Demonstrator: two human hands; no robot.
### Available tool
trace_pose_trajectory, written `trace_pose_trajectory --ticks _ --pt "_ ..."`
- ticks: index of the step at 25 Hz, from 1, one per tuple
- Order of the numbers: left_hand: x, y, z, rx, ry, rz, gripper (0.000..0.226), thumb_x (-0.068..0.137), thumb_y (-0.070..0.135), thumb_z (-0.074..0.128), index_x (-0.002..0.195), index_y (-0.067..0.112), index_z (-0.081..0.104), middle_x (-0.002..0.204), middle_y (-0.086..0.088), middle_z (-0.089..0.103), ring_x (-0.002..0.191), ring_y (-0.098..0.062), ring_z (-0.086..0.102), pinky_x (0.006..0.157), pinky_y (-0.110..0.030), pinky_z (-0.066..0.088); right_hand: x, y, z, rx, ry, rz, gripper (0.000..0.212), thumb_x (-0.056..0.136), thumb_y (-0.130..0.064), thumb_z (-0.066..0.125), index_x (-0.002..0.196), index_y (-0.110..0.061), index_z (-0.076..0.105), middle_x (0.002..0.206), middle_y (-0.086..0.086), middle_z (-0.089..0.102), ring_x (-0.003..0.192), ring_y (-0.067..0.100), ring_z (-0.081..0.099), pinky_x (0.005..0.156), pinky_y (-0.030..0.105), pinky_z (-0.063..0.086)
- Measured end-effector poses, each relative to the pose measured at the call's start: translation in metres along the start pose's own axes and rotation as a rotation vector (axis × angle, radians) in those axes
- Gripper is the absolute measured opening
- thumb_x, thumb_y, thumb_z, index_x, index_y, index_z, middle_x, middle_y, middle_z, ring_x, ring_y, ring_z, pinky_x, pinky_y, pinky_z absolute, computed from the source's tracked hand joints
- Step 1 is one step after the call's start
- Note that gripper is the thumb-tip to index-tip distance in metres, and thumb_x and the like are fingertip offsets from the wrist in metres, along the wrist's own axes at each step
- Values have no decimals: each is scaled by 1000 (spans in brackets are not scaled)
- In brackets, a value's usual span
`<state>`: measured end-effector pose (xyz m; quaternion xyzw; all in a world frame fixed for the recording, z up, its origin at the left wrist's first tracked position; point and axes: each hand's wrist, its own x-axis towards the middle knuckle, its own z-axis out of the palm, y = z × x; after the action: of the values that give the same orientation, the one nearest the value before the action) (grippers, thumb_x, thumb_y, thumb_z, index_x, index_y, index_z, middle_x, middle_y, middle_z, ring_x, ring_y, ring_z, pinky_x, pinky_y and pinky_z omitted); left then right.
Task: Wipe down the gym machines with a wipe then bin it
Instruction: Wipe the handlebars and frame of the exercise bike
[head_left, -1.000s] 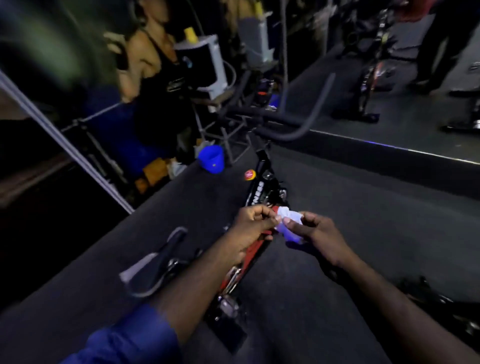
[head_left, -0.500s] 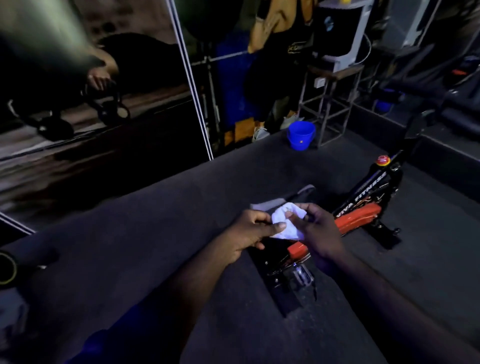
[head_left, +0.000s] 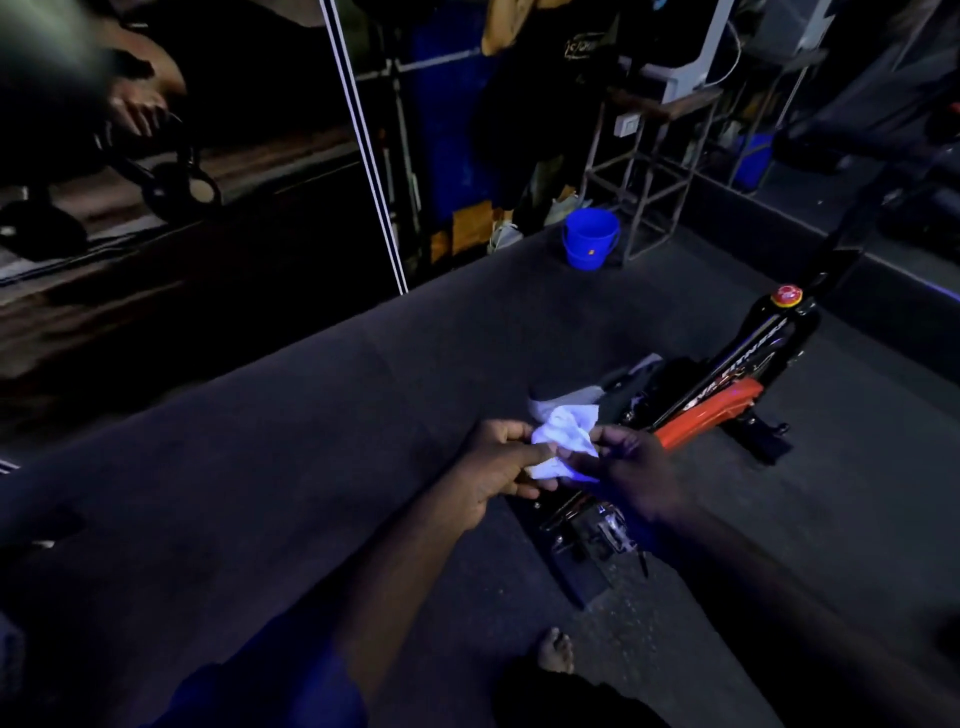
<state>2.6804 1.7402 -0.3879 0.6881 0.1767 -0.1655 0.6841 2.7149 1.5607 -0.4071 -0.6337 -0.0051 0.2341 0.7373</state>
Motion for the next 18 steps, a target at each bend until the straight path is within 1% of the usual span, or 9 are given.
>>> trace_pose_trajectory --ticks 2,5,8,10,12,14,15,17,18 --pt "17 1 -5 66 -1 -55 25 104 34 63 107 10 69 91 -13 79 73 -18 75 62 -25 54 20 8 -3 8 30 32 4 86 -4 78 87 -6 75 86 16 76 76 27 71 67 34 62" --pt "54 8 -11 255 39 -111 31 103 44 63 100 14 70 89 -9 80 66 -14 72 60 -25 49 46 19 -7 92 48 124 16 84 -4 78 95 4 71 93 21 73 80 29 70 65 33 61" --pt "96 20 -9 309 54 -127 31 102 45 62 90 17 69 80 -4 78 61 -12 68 57 -23 46 76 28 -31 131 71 132 9 84 0 75 88 -6 70 102 23 72 92 35 69 79 43 55" --pt "125 25 -5 309 65 -118 33 102 43 64 91 12 70 80 -3 79 64 -13 68 59 -25 49 101 39 -61 -78 270 47 13 91 -10 77 84 -14 66 95 13 72 90 28 68 90 48 55" --pt "149 25 2 371 89 -84 31 100 36 68 94 6 71 82 -4 79 70 -13 69 61 -27 52 113 43 -85 -291 503 63 25 89 -37 82 80 -22 64 78 0 67 81 17 65 78 39 58" --pt "180 25 7 540 137 -4 20 98 32 71 93 13 72 84 2 77 76 -11 70 65 -25 54 116 38 -94 -468 630 61 27 96 -33 74 73 -32 61 65 -5 59 80 12 61 65 13 49" --pt "195 25 7 618 155 34 15 98 31 70 94 17 71 87 5 75 81 -11 70 69 -27 56 117 33 -89 -552 682 16 25 99 -33 68 74 -29 65 63 -3 62 78 5 61 61 8 45" --pt "230 24 8 728 104 67 13 99 33 68 103 20 68 97 10 71 92 -14 69 80 -31 57 127 40 -80 -621 771 -65 26 97 -40 65 87 -21 80 77 5 75 70 -15 59 59 2 39" --pt "246 22 9 792 50 73 19 100 37 66 109 20 66 103 9 69 98 -15 67 85 -32 55 132 50 -74 -627 762 -73 18 94 -35 69 94 -22 82 87 1 77 75 -19 59 62 0 37"
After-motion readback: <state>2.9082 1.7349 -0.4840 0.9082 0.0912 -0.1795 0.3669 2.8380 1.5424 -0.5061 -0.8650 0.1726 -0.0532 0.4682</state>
